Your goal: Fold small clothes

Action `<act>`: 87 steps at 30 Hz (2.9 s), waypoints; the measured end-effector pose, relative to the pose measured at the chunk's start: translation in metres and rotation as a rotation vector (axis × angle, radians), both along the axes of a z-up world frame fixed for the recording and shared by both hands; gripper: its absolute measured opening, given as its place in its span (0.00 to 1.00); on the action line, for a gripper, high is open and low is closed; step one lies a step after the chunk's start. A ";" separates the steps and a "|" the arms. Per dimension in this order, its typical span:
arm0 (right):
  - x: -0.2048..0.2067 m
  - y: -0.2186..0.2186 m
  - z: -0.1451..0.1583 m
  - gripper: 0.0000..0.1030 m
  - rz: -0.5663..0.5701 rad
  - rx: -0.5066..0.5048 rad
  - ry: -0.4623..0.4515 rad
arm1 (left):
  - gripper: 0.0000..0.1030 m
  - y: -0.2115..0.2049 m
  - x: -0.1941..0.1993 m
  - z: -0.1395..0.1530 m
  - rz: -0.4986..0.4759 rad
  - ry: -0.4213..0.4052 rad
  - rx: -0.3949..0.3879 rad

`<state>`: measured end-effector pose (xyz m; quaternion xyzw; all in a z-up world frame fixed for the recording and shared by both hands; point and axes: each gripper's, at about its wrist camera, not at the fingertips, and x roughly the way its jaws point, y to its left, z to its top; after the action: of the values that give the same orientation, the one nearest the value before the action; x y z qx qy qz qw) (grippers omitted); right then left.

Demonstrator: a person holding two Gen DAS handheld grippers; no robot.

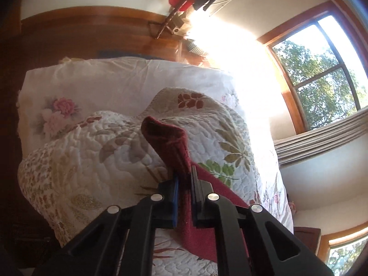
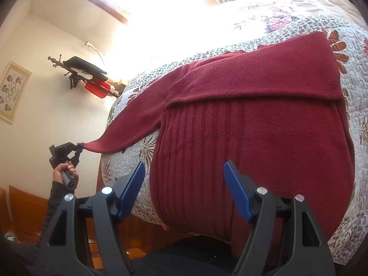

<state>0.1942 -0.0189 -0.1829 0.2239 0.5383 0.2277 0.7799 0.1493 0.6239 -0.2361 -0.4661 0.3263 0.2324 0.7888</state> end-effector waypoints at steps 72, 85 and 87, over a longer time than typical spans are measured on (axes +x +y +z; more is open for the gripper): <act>0.208 -0.030 -0.123 0.08 0.022 0.183 0.332 | 0.75 -0.273 0.000 -0.026 -0.585 0.153 -0.075; 0.221 -0.068 0.018 0.06 0.007 0.123 -0.009 | 0.75 -0.304 0.030 -0.020 -0.678 0.159 -0.044; 0.217 -0.090 0.040 0.06 -0.019 0.116 -0.064 | 0.75 -0.307 0.036 -0.019 -0.687 0.155 -0.037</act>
<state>0.4110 -0.1090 -0.1428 0.2664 0.4967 0.2584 0.7846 0.1853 0.3171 -0.2552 -0.3241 0.5272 -0.0180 0.7853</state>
